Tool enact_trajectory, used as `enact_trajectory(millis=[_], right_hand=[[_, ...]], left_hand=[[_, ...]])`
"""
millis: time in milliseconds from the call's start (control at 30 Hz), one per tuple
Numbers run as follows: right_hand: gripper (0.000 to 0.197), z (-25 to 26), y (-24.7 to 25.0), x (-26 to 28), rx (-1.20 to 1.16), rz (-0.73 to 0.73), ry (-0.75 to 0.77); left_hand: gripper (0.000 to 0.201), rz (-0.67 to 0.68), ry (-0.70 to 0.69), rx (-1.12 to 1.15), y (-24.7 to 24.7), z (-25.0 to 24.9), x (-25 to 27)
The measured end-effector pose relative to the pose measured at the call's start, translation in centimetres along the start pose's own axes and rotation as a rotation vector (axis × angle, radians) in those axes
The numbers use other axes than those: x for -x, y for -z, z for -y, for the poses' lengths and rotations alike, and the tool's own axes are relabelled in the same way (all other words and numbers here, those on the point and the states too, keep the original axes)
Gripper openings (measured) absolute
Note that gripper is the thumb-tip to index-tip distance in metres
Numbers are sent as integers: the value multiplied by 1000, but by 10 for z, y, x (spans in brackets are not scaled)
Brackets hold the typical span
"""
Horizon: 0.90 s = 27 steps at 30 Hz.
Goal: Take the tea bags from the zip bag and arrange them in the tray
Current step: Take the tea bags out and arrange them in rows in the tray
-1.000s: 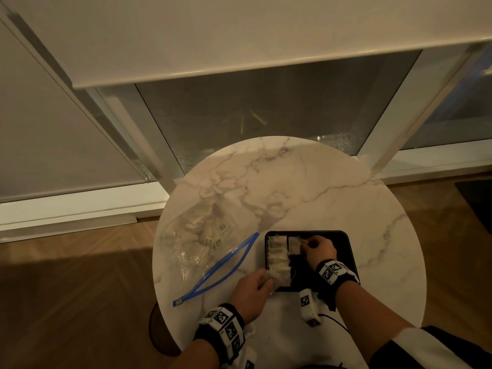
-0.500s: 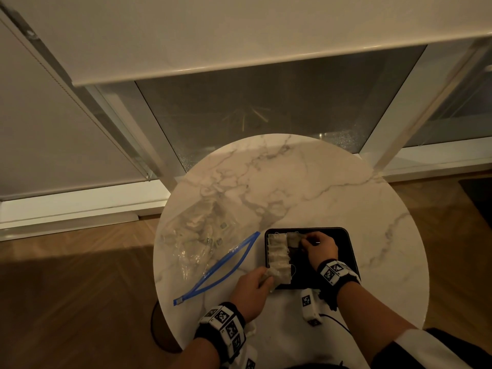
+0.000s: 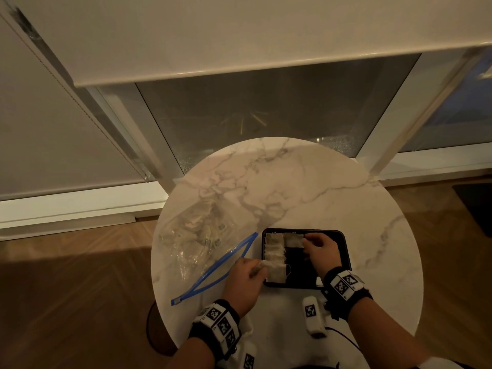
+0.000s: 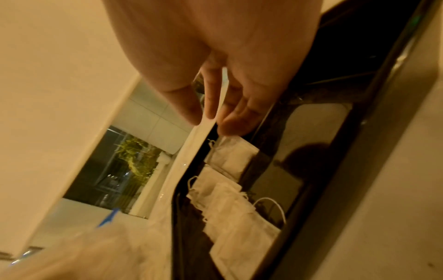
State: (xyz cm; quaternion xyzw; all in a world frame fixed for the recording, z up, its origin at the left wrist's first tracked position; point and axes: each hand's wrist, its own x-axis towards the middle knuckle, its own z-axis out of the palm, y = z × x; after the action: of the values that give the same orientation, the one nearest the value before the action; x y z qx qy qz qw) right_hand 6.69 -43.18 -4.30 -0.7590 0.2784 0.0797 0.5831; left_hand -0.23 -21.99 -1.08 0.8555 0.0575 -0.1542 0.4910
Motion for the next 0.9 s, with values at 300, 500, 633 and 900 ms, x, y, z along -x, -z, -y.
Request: enact_trajectory(millis=[300, 500, 633, 900], right_hand=[[14, 33, 1, 51, -46, 657, 49], [8, 25, 1, 47, -29, 545, 95], [10, 18, 10, 32, 76, 346, 103], [21, -5, 11, -14, 488, 165, 40]], left_hand=[[12, -57, 57, 331, -4, -20, -2], [13, -84, 83, 375, -5, -21, -4], [12, -101, 118, 269, -2, -18, -6], [30, 4, 181, 49, -3, -11, -12]])
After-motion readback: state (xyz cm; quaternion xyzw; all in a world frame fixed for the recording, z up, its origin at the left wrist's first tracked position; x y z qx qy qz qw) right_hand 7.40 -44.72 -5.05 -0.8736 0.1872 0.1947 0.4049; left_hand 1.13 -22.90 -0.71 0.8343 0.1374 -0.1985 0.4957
